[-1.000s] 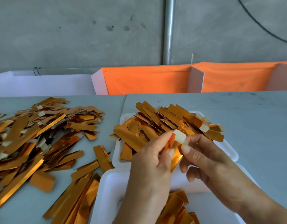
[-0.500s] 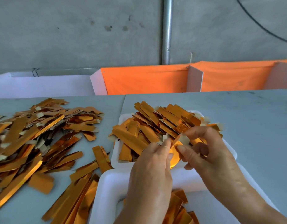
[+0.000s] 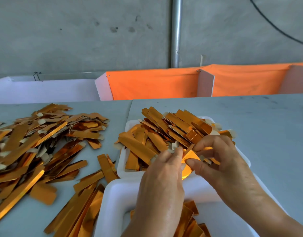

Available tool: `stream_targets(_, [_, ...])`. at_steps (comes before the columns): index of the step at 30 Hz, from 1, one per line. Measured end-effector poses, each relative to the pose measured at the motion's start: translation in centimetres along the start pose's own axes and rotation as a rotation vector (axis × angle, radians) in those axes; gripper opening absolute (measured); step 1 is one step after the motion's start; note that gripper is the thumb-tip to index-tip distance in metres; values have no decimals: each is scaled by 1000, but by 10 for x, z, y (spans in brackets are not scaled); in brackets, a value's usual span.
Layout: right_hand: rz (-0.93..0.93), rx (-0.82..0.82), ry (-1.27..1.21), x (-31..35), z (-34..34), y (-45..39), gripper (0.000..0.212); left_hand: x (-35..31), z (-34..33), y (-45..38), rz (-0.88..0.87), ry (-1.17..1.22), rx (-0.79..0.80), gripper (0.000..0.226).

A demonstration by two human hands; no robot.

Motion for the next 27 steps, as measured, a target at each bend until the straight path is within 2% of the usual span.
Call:
stream_targets(5, [16, 19, -8, -1, 1, 1, 23, 2, 1, 0, 6, 11, -13, 55])
stream_targets(11, [207, 28, 174, 15, -2, 3, 21, 3, 0, 0, 27, 15, -2, 55])
stream_targets(16, [205, 25, 180, 20, -1, 4, 19, 3, -1, -1, 39, 7, 10, 57])
stream_targets(18, [97, 12, 97, 11, 2, 2, 19, 1, 0, -1, 20, 5, 7, 56])
stream_targets(21, [-225, 36, -309, -13, 2, 0, 11, -1, 0, -1, -4, -4, 10, 57])
stream_targets(23, [-369, 100, -494, -20, -2, 2, 22, 0, -1, -1, -5, -23, 22, 59])
stream_targets(25, [-446, 147, -556, -22, -3, 4, 28, 0, -1, -2, -2, -27, 17, 60])
stream_targets(27, [-434, 172, -522, -20, -2, 3, 22, 0, -1, -1, -12, -23, 8, 60])
Point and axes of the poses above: each hand's wrist, its own y-axis away from the middle knuckle, its own z-axis out of the back of the hand, x = y × z, the point moved 7 cm from there along -y, towards the middle knuckle, and after that the axes turned 14 degrees about -y, right-handed, at the moved point
